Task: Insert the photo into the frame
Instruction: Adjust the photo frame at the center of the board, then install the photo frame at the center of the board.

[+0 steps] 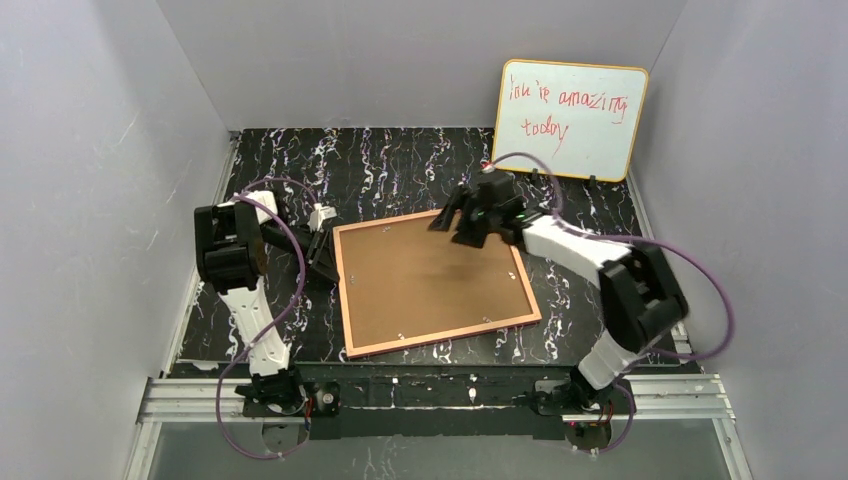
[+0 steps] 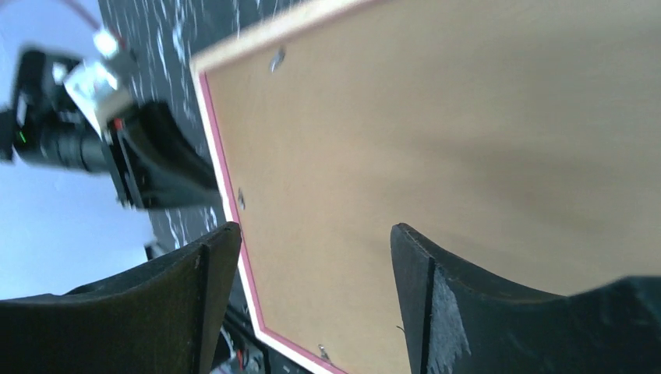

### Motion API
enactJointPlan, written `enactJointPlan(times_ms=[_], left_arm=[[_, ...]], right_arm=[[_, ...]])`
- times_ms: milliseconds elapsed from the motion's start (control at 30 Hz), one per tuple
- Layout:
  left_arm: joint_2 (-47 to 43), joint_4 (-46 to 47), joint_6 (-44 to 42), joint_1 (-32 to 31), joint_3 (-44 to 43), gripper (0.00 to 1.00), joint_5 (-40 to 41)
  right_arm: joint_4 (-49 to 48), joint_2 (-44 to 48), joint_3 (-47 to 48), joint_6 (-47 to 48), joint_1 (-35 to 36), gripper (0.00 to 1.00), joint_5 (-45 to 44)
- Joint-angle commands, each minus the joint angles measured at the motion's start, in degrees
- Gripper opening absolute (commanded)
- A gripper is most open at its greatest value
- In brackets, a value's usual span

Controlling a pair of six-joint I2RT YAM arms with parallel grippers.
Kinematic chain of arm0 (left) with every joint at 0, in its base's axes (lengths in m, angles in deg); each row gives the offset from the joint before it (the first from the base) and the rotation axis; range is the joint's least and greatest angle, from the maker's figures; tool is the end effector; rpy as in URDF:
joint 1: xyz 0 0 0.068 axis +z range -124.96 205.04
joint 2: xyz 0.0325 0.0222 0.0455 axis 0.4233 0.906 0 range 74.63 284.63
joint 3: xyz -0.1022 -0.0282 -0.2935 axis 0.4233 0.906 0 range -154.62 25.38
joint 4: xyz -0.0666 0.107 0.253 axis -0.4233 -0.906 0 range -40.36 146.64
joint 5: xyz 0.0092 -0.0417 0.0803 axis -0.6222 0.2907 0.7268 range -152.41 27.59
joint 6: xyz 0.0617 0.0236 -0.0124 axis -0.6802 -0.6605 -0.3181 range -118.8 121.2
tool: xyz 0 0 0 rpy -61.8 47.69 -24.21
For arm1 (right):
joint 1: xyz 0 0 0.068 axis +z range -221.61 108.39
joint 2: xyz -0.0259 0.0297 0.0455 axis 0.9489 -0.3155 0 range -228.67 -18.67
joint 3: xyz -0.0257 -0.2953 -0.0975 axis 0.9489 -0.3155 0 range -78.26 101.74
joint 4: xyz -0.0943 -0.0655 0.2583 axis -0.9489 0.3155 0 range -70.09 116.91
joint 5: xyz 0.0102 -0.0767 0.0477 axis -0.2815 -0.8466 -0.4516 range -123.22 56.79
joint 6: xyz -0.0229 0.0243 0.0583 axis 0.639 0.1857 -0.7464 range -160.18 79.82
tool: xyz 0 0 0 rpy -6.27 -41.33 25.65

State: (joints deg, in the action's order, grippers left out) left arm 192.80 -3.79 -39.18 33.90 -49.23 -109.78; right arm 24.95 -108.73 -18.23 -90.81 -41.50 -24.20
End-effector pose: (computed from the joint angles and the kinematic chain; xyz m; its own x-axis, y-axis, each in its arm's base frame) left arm 0.3739 0.0183 0.1340 -0.9117 0.3021 -0.2786 0.4081 0.5857 -0.7004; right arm 0.3295 0.2009 0.2631 -0.7840 0.4279 -0.4497 -0.0005 0.7239 0.6899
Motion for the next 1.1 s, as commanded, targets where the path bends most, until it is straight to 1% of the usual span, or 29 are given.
enactJointPlan(times_ms=[0, 100, 200, 333, 467, 567, 667, 800, 900, 1067], left_arm=[[2.37, 1.17, 3.08, -0.23, 0.41, 0.28, -3.41], [2.87, 1.87, 3.37, -0.2, 0.63, 0.24, -2.33], [2.85, 2.81, 3.67, -0.25, 1.04, 0.2, -1.94], [3.09, 3.54, 4.53, -0.25, 1.01, 0.17, -1.9], [2.71, 4.06, 4.82, -0.21, 1.38, 0.16, -1.28], [2.51, 4.35, 5.06, -0.24, 1.61, 0.14, -1.12], [2.36, 4.46, 5.07, -0.25, 1.69, 0.11, -1.24], [2.09, 4.62, 4.97, -0.26, 1.9, 0.11, -1.14], [1.98, 4.71, 4.88, -0.25, 1.99, 0.11, -0.68], [1.55, 4.98, 4.52, -0.25, 2.4, 0.11, -0.4]], right_arm=[[-7.48, -9.88, 4.84, -3.21, 9.08, 0.77, 6.83], [-10.99, -14.17, 7.29, -5.38, 13.83, 0.73, 8.61], [-11.43, -17.42, 10.47, -6.36, 17.24, 0.71, 9.29], [-14.43, -21.49, 12.21, -9.29, 19.52, 0.68, 11.46], [-15.69, -25.6, 14.94, -10.84, 21.43, 0.61, 12.65], [-14.73, -28.87, 17.73, -10.91, 22.11, 0.57, 13.01], [-13.25, -31.28, 20.66, -10.41, 22.68, 0.55, 12.65], [-11.85, -33.39, 23.0, -10.17, 23.24, 0.52, 11.91], [-11.13, -34.96, 24.39, -10.19, 23.39, 0.48, 11.56], [-10.84, -36.34, 25.38, -10.33, 23.85, 0.45, 11.58]])
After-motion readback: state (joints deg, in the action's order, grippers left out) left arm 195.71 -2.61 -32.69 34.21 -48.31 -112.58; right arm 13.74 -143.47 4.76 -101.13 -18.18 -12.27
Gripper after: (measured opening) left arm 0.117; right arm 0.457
